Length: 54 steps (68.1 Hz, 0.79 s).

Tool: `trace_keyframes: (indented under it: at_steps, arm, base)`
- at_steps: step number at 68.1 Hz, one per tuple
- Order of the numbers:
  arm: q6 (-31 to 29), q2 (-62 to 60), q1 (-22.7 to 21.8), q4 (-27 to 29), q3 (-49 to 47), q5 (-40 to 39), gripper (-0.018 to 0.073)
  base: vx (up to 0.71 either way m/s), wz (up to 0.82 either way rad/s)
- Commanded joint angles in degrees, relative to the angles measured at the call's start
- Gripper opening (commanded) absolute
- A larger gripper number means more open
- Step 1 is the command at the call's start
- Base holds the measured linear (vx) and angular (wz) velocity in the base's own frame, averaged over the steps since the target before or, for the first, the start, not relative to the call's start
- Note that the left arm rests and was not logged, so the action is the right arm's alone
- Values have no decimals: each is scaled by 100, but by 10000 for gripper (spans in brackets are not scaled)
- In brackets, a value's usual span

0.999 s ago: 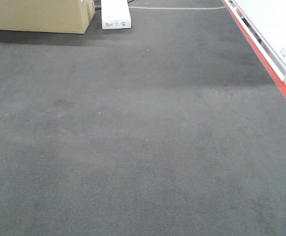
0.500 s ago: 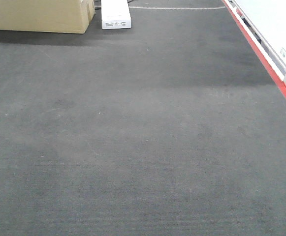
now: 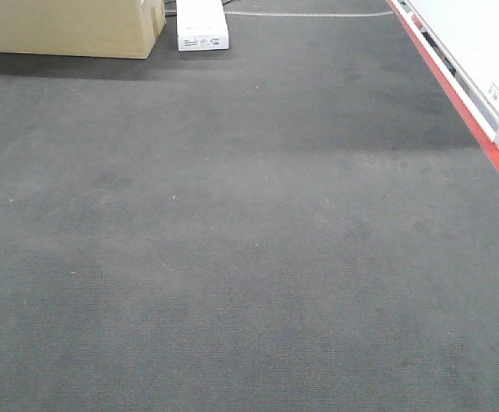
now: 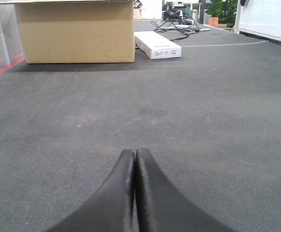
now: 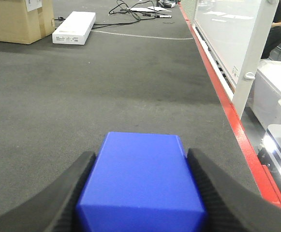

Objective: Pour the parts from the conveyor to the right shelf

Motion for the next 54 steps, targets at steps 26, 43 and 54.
trace_keyframes:
  at_steps: [26, 43, 54]
  arm:
    - [-19, 69, -7, 41, -153, -452, -6]
    - [-19, 69, -7, 39, -153, -452, -6]
    - [-19, 69, -7, 39, -153, -452, -6]
  base:
    - [0, 0]
    - [-9, -11]
    - [-24, -16]
